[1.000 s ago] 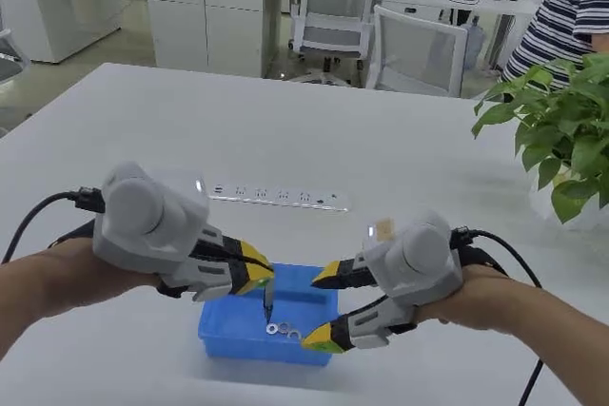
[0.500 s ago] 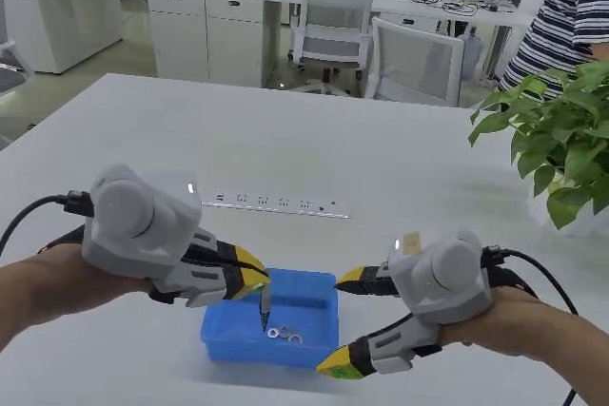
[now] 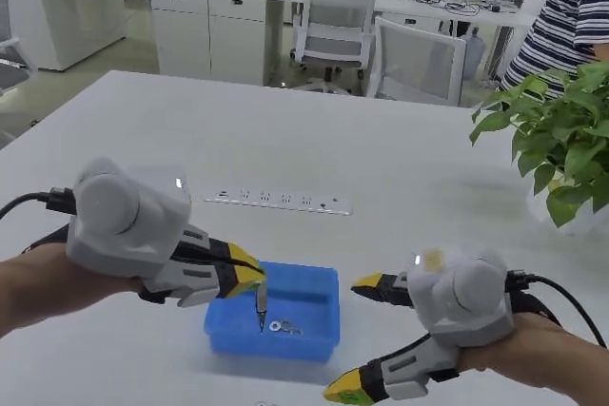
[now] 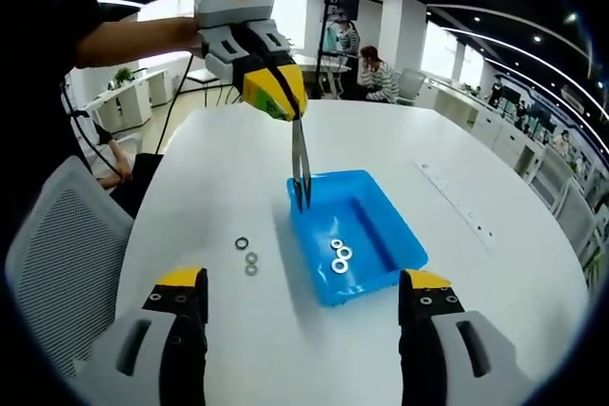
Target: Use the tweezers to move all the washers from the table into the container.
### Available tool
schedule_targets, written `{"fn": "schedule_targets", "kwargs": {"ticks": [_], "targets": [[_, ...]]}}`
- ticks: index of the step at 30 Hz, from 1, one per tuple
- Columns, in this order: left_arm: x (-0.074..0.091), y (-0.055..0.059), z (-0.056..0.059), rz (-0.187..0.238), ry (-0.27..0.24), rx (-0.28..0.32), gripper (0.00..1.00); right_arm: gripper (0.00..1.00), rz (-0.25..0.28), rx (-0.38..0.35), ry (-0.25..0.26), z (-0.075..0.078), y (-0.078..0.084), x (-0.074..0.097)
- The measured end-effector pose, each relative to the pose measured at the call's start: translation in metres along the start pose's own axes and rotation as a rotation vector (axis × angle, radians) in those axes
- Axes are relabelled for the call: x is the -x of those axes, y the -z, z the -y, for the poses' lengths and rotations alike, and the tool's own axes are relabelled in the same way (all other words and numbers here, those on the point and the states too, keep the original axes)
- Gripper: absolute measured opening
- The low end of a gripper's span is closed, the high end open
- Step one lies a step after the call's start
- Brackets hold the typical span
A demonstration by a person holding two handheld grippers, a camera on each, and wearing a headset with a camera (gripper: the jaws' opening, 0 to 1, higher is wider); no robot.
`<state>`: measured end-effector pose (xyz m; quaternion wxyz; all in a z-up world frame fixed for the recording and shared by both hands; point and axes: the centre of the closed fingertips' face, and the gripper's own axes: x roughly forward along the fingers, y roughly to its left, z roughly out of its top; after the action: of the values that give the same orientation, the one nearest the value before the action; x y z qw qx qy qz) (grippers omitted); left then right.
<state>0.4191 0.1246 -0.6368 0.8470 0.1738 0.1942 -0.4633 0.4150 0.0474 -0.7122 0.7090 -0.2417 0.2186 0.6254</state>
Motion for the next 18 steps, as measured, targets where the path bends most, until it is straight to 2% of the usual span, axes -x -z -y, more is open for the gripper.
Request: {"fn": "schedule_targets", "kwargs": {"ticks": [11, 18], "targets": [[0.005, -0.001, 0.011, 0.011, 0.008, 0.012, 0.04, 0.95, 0.041, -0.059, 0.027, -0.017, 0.016, 0.01], [0.005, -0.001, 0.019, 0.017, 0.019, 0.013, 0.05, 1.0, 0.09, -0.076, 0.052, -0.022, 0.016, 0.013]]}}
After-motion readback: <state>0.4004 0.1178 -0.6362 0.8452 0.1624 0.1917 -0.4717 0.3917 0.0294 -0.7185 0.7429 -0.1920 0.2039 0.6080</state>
